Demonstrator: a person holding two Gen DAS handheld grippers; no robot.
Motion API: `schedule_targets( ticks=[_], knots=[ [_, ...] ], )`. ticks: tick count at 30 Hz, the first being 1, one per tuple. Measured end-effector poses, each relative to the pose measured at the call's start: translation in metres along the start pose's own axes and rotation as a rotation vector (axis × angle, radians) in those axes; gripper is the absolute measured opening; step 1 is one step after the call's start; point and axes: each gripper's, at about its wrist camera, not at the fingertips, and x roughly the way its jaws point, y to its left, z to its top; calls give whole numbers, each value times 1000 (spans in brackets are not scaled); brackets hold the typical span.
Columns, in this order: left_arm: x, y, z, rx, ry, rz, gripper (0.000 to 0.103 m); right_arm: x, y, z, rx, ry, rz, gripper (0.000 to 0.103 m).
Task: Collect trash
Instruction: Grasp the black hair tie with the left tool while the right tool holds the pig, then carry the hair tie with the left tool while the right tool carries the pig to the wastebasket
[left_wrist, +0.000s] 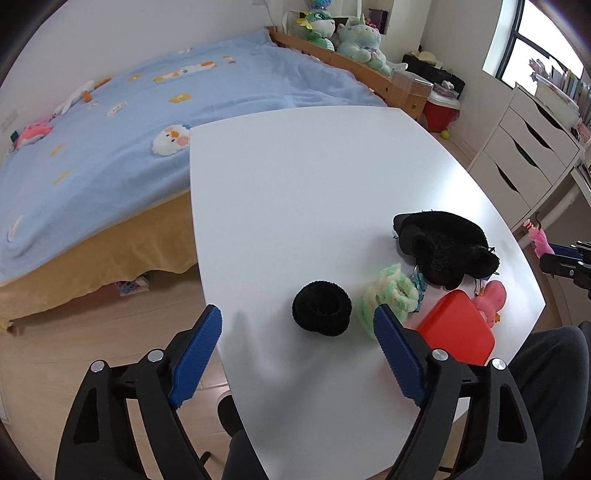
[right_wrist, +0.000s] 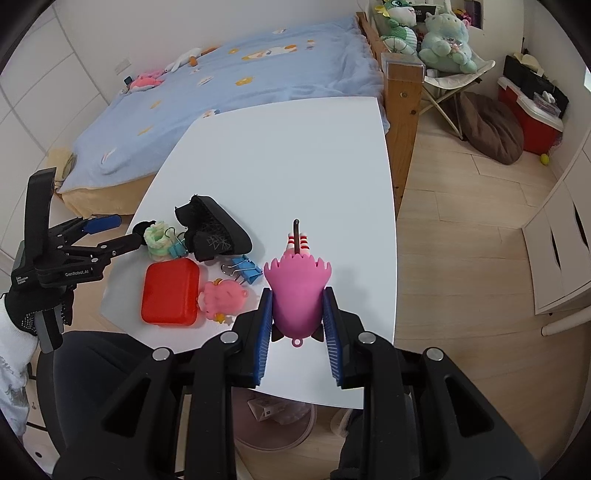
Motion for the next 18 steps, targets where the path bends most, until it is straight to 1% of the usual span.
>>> schedule_targets(
  ticks=[4,8,10,11,12,13,14,16,18],
  knots=[
    [6,0,1,2,12,-14,67,1,-1,0,3,1,-2,27],
    [10,-1,1,-4,9,-20,63,2,-2,0,4,1,-3,27],
    [12,-3,2,0,10,-22,54,2,-2,0,5,3,-2,27],
    [13,-3,2,1,12,-24,52,3,-2,0,5,4,-2,27],
    [14,-4,2,3,15,-26,45,3,-2,0,5,5,-1,27],
    [14,-5,1,4,16,-29,40,3,-2,0,5,5,0,27],
    [14,-5,1,3,14,-31,39,3,-2,0,6,5,1,27],
    [13,-5,1,0,12,-35,30,4,-1,-1,4,5,1,27],
    [11,-5,1,-1,7,-35,29,3,-1,-1,4,4,1,27]
  ],
)
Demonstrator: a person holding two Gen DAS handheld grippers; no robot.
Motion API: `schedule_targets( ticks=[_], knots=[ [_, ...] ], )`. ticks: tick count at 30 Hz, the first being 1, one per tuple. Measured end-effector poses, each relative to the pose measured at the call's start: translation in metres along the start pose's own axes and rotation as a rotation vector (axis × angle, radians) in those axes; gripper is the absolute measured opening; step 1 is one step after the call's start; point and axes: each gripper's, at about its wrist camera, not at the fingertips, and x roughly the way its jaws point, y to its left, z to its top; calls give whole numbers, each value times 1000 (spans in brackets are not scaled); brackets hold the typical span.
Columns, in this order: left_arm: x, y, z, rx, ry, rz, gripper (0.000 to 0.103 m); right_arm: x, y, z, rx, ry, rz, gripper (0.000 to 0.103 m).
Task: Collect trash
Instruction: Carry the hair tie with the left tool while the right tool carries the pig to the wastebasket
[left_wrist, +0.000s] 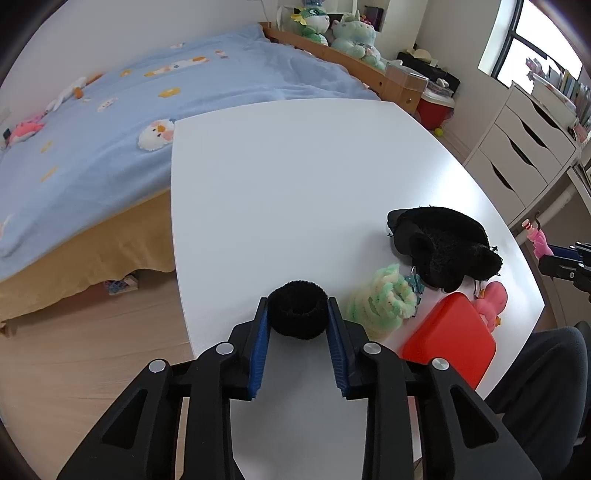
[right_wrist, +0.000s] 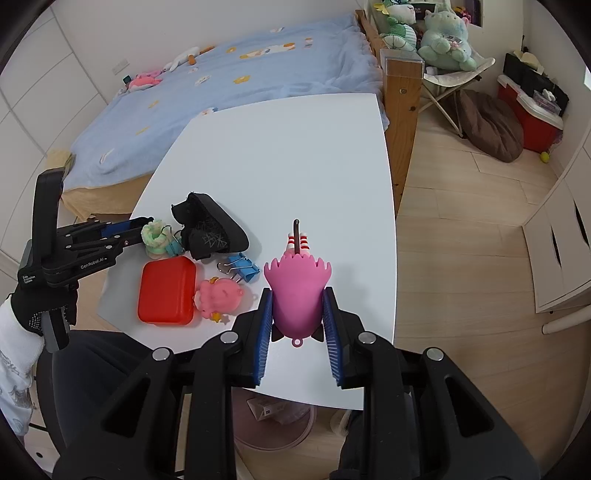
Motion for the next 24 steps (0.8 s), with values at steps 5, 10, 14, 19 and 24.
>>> schedule_targets(
  ticks=[5,10,14,19,24],
  knots=[
    [-8,0,-3,-11,-19,2,27,-1,2,-1,-7,-5,3,27],
    [-24,-3,-7,-15,-42,0,27,-6,8,-4,-21,-15,7,27],
    [-41,-11,-15,-12,-64,-6,27,-14,11,-7,-29,-26,13,27],
    [-60,-22,-26,5,-81,-18,27,-27,16,-16,-36,-43,21,27],
    [-82,-36,-40,23,-105,-36,27,-41,24,-29,-62,-57,28,27]
  ],
)
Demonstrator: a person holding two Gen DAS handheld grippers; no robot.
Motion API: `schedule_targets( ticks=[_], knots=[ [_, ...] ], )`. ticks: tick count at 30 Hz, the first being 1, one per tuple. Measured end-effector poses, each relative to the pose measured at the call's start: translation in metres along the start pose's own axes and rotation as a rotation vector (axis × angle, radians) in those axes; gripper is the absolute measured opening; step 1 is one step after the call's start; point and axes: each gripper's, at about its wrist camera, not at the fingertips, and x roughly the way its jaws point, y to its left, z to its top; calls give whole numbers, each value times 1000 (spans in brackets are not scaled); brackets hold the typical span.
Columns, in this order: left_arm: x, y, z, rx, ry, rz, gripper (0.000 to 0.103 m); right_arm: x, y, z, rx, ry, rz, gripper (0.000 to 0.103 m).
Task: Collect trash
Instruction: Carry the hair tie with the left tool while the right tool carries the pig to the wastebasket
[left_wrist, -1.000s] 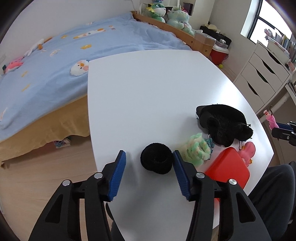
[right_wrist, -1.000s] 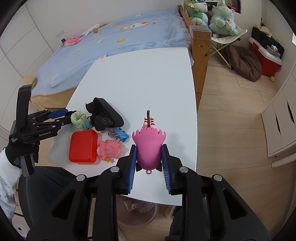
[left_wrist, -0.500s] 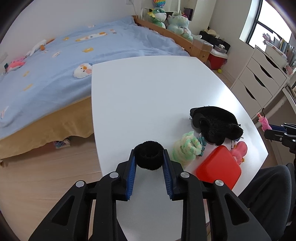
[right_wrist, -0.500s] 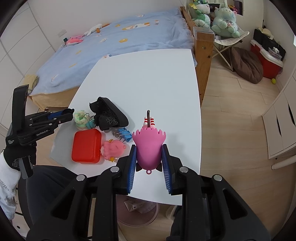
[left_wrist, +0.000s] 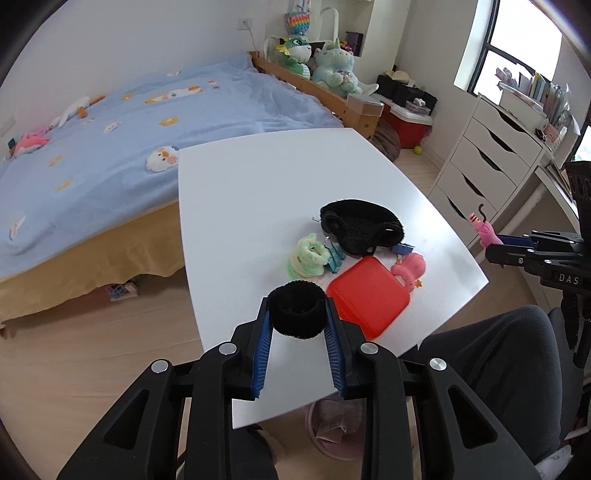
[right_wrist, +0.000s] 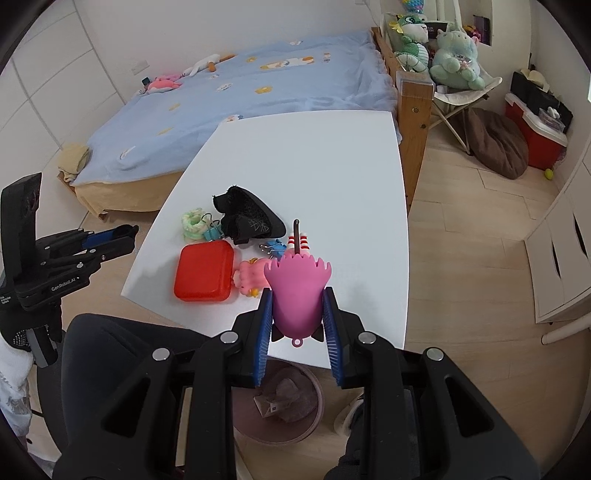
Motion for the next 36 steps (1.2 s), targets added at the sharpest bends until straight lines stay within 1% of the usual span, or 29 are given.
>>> schedule_targets(
  ticks=[8,18,23,29,34,36],
  knots=[
    [-32,-27,-20,4,-45,-46,27,-26,21,-25,-51,-18,20,27],
    [-46,-51,-46,22,-37,-88,27,-48,44,-57,-102,-17,61,27],
    [-53,-55,-58,10,-40,-94,27,-48,54,-72,-113,11,93,27],
    [-55,-56,-71,6,-30,-103,27,-36,65,-90,-119,59,135,27],
    [-56,-57,-75,3,-26,-112,27,-30,72,-98,-126,77,158,27],
    [-57,-56,-76,0,-27,-112,27,-30,75,-98,-133,79,162,28]
  ],
)
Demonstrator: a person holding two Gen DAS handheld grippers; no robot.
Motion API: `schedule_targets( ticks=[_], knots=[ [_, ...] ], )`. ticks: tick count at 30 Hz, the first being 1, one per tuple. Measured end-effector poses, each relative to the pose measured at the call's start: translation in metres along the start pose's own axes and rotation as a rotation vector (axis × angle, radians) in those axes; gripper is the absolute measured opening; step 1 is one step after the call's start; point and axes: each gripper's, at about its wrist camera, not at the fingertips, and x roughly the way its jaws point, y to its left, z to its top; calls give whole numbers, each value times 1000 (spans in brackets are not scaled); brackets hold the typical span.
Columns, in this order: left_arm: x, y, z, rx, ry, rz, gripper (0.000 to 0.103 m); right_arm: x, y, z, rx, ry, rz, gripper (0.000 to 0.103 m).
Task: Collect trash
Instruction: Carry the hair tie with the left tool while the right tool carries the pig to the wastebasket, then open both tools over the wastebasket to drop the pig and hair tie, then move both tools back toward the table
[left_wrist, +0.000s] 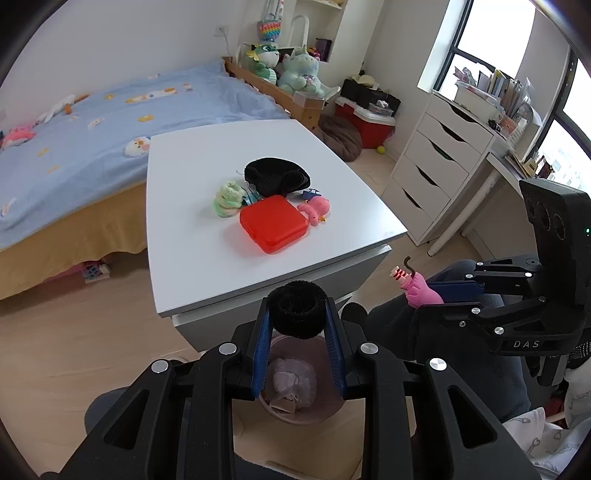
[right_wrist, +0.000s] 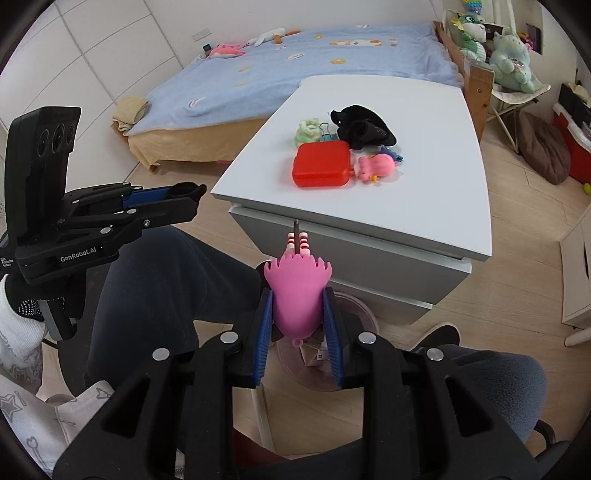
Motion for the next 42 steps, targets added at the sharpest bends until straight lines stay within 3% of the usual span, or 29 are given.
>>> schedule_targets(
  ticks=[1,3,4,5,14,33,35,36,37,38,39,42],
  knots=[
    [-1,0,0,-1,-1,0,27,0,0,0,-1,0,-2,29],
    [-1,1,0,0,-3,1,27,0,-2,2,5,-7,-14,58],
    [-1,1,0,-1,-3,0,27,-1,-4,3,15,-15,-23,84],
    [-2,1,0,0,-3,0,27,-1,-6,3,23,-18,-32,88],
    [0,-6,0,18,7,-20,27,-7,-19,4,69,-29,-58,95],
    [7,-44,0,123,24,-37,28,-32,-41,5,127,-105,-121,96],
    [7,-47,1,128,25,-52,32,-35,-44,4,133,-113,-123,96],
    [8,-48,1,130,27,-54,49,-35,-45,4,136,-116,-125,96],
    [8,-49,1,130,19,-52,73,-36,-46,4,139,-118,-127,96],
    [7,-49,1,121,5,-59,84,-37,-48,4,142,-119,-127,96],
    [6,-47,2,110,-3,-69,91,-37,-48,4,143,-120,-127,96],
    [10,-45,3,96,5,-44,94,-37,-48,4,142,-122,-127,96]
  ],
)
